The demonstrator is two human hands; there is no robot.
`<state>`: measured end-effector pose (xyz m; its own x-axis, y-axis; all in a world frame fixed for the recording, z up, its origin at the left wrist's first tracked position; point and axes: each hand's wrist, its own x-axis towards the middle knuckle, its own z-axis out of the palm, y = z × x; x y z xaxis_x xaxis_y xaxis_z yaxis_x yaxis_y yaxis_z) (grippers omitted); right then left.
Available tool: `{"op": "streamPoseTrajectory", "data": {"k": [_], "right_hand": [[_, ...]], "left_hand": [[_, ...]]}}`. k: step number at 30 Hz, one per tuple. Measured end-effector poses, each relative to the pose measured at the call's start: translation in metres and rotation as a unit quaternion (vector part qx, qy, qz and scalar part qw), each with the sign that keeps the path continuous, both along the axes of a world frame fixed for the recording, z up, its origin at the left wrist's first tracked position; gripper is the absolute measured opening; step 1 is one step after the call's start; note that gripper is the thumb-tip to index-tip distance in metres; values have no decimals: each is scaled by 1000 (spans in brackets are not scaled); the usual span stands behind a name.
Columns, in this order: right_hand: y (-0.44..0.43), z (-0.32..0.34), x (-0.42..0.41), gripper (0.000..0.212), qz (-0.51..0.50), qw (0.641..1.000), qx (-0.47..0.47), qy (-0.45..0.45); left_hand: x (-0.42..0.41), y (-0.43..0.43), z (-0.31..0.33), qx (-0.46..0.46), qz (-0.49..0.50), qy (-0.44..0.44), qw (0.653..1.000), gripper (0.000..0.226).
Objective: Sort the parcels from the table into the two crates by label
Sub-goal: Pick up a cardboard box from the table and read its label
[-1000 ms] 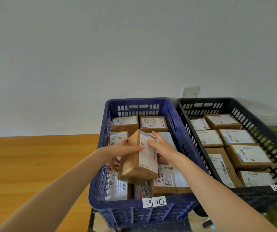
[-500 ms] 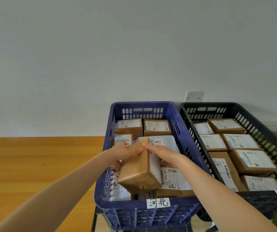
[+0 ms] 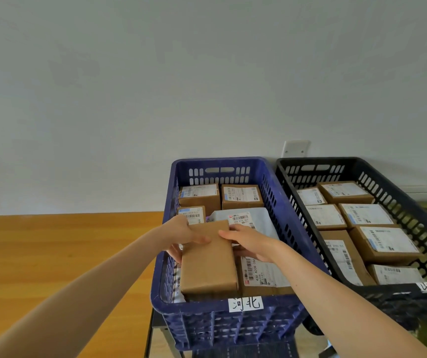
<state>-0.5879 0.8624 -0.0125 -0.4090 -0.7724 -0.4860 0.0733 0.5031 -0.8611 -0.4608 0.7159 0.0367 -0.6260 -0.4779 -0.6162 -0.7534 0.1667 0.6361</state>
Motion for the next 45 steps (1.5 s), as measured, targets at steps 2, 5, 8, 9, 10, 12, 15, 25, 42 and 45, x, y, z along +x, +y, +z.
{"op": "streamPoseTrajectory", "data": {"k": [2,5,8,9,10,12,15,25,42,45], "right_hand": [[2,-1,7,37,3,1000,-7,-2],[4,-7,10,39,-2,1000,-1,30],[4,-12,12,46,16,994,23,102],[3,-15,13,51,23,991,28,129],[2,-16,14,58,23,986,40,158],[2,-22,11,81,9,978,63,196],[5,-32,2,90,-4,977,70,201],[18,-48,-8,104,19,986,71,148],[37,-33,9,110,126,947,64,289],[45,-31,11,111,150,944,66,286]], "left_hand": [[4,4,-3,-11,-15,-13,1000,56],[7,10,-8,-8,-20,-23,1000,53],[8,13,-11,-21,-12,-11,1000,86],[8,13,-12,-32,-10,-8,999,89],[9,13,-13,-42,-10,-7,999,88],[10,13,-16,-48,-7,-3,999,83],[9,16,-21,-36,-6,5,999,88],[-1,27,-37,-48,-11,6,999,83],[14,45,-48,-53,-28,-12,998,133],[16,49,-51,-83,-28,-14,996,134]]}}
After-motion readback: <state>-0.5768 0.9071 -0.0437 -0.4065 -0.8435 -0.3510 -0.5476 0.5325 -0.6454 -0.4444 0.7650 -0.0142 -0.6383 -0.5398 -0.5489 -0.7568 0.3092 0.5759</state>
